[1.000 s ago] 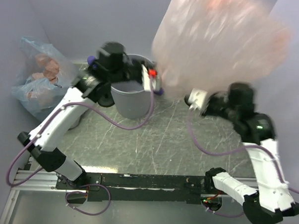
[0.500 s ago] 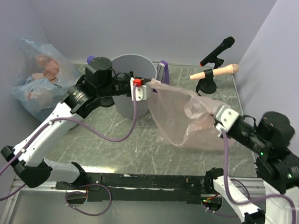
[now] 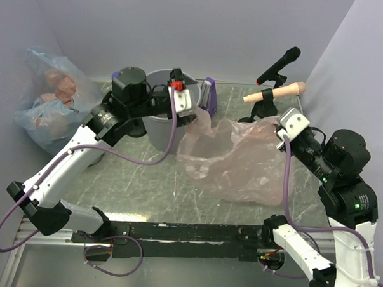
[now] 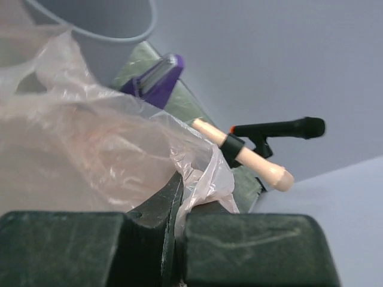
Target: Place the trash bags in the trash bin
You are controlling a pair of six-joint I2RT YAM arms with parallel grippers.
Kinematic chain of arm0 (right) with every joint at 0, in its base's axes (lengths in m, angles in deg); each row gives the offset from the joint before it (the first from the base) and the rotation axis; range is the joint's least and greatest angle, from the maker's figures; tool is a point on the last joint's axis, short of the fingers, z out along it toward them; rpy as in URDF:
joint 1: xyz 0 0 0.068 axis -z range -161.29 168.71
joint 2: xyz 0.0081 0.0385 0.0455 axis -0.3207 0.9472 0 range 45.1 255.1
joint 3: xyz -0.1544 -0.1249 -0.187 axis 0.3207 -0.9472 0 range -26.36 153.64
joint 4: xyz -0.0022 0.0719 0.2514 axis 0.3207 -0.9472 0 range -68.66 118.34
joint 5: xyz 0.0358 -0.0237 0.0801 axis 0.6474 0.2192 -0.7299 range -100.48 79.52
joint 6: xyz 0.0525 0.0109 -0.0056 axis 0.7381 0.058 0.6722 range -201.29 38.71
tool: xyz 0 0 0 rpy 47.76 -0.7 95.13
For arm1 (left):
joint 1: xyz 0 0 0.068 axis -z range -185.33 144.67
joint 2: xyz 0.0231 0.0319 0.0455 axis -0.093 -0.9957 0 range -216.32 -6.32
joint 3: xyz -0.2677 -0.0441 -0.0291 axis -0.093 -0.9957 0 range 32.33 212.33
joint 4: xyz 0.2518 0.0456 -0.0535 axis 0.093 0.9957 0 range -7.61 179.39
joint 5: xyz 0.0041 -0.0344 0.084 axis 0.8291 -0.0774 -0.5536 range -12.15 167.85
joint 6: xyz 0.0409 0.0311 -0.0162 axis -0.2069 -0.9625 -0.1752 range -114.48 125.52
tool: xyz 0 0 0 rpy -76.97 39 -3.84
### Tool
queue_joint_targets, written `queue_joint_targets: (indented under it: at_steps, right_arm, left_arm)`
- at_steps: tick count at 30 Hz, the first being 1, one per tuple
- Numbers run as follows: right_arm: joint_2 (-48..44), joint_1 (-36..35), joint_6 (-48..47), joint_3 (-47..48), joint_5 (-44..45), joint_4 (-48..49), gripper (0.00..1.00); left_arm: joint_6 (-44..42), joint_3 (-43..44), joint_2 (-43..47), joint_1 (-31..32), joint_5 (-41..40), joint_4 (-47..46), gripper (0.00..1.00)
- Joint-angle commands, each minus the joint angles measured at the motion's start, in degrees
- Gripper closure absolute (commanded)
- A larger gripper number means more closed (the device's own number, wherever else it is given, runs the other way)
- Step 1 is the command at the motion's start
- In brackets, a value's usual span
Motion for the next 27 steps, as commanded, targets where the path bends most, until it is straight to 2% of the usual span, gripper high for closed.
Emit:
queue_joint_targets:
  at_steps: [1,3,6,10,13,15,20,24,27]
  right_arm:
    - [1.1,0.3,4.0,-1.5,8.5,8.8,1.00]
    - [1.3,0.5,3.5,-2.1,8.6,10.9,1.00]
    - [1.3,1.2,3.2,-2.6,8.8,14.1,1.00]
    - [1.0,1.7,1.3,-3.7,10.6,15.2,1.00]
    - [-0.2,1.8,1.4,-4.5,11.4,17.3,1.00]
    - [-0.1,2.1,1.3,-3.7,11.8,18.1,1.00]
    - [1.6,2.2,0.9,-3.1,12.9,18.5,1.00]
    - [2.7,2.2,2.1,-4.4,16.4,19.1,1.00]
    - [2.8,2.4,2.3,-4.2,18.4,19.9,1.00]
  left_arm:
    - [11.3,14.0,-0.6,-2.3,0.6,3.5,0.08]
    - [16.1,18.0,-1.4,-4.3,0.5,6.1,0.05]
    - [21.1,17.3,-0.8,-7.6,-1.5,7.5,0.02]
    - [18.1,11.3,-0.1,-9.0,-5.4,12.5,0.01]
    - [17.1,7.9,-1.1,-10.5,-6.3,12.8,0.01]
    - [17.4,7.4,-1.0,-11.8,-3.9,11.6,0.01]
    - [14.3,11.2,-1.0,-11.9,13.1,11.9,0.01]
    - [15.3,19.1,-4.9,-11.7,16.0,16.6,0.01]
    - [14.0,18.9,-4.7,-11.7,13.1,17.5,0.01]
